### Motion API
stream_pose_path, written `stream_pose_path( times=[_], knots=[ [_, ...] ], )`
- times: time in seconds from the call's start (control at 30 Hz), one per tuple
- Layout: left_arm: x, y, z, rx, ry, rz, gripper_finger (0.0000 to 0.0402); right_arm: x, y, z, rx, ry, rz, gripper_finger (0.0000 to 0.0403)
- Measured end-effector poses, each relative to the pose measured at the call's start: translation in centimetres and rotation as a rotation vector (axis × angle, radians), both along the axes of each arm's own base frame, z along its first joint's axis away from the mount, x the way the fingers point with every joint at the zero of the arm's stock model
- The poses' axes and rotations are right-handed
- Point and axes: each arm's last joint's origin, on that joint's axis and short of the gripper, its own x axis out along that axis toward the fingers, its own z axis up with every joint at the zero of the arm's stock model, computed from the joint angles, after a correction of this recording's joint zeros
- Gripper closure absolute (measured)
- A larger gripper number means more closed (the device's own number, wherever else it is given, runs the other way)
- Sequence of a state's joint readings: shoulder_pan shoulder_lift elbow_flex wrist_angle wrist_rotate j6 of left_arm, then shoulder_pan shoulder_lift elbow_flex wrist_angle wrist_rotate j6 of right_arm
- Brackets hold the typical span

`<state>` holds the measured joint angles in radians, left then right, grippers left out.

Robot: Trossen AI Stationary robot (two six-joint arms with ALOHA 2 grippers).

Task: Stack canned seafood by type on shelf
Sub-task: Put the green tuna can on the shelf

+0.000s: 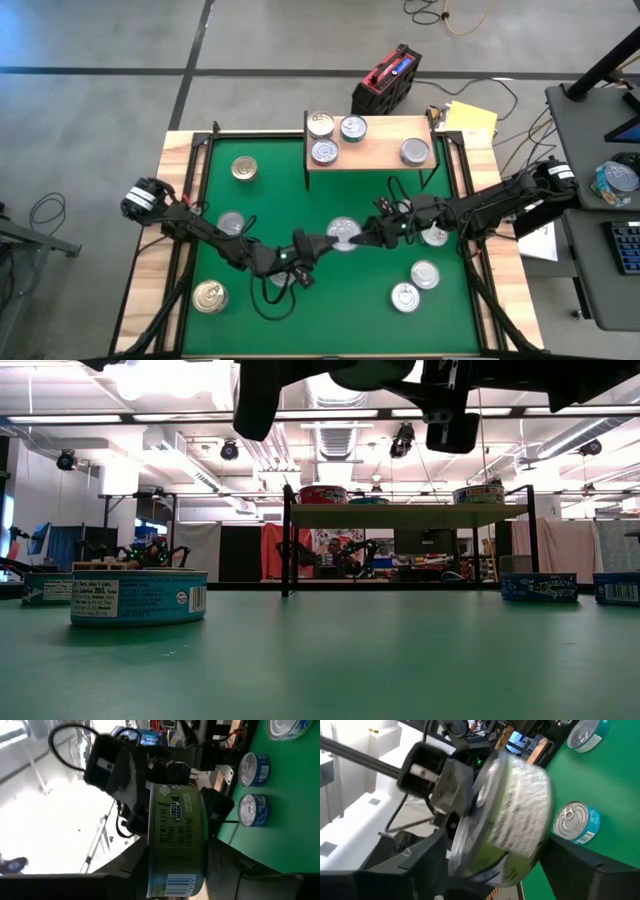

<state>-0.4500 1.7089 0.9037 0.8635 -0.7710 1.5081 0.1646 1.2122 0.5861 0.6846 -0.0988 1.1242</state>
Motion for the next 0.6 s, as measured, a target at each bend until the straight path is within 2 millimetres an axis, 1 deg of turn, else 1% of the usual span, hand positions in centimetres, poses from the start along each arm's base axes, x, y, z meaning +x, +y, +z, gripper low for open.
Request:
stream_pose_path(
  times=[0.13, 0.23, 0.37, 0.5, 0.6],
  knots=[
    [-0.8, 0.4, -0.2, -0.077, -0.037, -0.006, 0.0271, -0.1, 0.1, 0.1, -0.027, -0.005, 0.028, 0.0088],
    [-1.8, 0.8, -0.4, -0.155, -0.076, -0.016, 0.0271, -0.3, 0.1, 0.0, -0.047, 0.008, 0.036, 0.0077],
    [-3.4, 1.3, -0.7, -0.254, -0.138, -0.077, 0.0271, -0.6, 0.0, -0.2, -0.101, 0.054, 0.039, 0.0070],
    [-4.9, 1.8, -0.7, -0.369, -0.208, -0.134, 0.0271, -1.1, 0.1, 0.0, -0.253, 0.030, 0.053, 0.0067],
    [-5.8, 2.1, -1.2, -0.449, -0.220, -0.195, 0.0271, -1.4, 0.8, 0.3, -0.407, -0.027, 0.069, 0.0069]
  ],
)
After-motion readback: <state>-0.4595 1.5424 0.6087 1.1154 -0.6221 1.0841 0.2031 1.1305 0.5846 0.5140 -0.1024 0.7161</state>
